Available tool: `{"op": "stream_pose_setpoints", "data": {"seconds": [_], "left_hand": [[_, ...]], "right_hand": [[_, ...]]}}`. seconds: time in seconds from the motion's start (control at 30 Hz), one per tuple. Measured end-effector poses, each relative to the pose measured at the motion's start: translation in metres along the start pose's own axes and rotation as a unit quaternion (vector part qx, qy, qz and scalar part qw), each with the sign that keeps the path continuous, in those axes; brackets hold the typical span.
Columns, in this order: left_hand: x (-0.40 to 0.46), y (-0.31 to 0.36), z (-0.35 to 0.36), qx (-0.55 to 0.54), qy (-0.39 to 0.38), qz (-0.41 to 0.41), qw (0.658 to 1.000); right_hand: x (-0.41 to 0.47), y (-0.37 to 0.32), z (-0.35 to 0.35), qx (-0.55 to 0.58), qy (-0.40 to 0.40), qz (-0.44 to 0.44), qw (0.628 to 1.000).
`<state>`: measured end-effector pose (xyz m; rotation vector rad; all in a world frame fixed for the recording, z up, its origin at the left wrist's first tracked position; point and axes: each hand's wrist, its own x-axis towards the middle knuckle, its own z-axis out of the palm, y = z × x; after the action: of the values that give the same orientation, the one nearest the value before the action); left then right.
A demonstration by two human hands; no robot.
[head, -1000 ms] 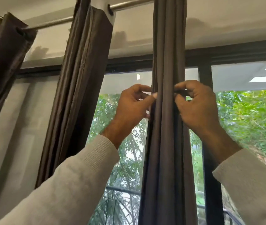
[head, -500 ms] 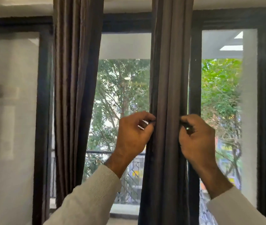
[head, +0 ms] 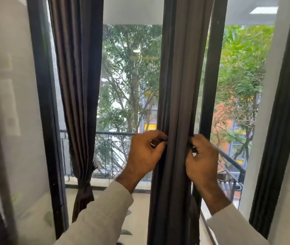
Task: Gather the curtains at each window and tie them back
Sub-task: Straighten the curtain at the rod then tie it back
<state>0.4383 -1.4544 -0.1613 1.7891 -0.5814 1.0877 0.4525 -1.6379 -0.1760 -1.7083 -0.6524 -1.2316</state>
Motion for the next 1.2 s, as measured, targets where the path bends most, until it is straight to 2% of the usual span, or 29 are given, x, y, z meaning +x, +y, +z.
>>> {"op": "stream_pose_setpoints", "data": {"seconds": [0.13,0.33,0.53,0.87,1.07,1.2], "left_hand": [[-0.037,-0.009,0.014,0.029,0.003,-0.035,0.999],[-0.089,0.002,0.027,0.013,0.062,-0.047,0.997],[-0.114,0.002,0.029,0.021,0.069,-0.073,0.995],[-0.119,-0.003,0.034,-0.006,0.045,-0.081,0.996],[-0.135,-0.007,0.025,0.085,0.074,-0.059,0.992],[-0.141,-0.021,0.018,0.143,0.037,0.037,0.988]], "right_hand": [[-0.03,0.017,-0.009,-0.005,-0.017,0.025,1.0],[-0.075,0.011,-0.037,0.083,-0.003,0.069,0.994],[-0.109,0.022,-0.038,0.027,-0.014,0.108,0.994],[-0.117,0.024,-0.023,-0.007,-0.014,0.109,0.994],[-0.135,0.023,-0.023,-0.085,0.04,0.1,0.991],[-0.149,0.019,-0.02,-0.132,0.018,0.054,0.99]]}}
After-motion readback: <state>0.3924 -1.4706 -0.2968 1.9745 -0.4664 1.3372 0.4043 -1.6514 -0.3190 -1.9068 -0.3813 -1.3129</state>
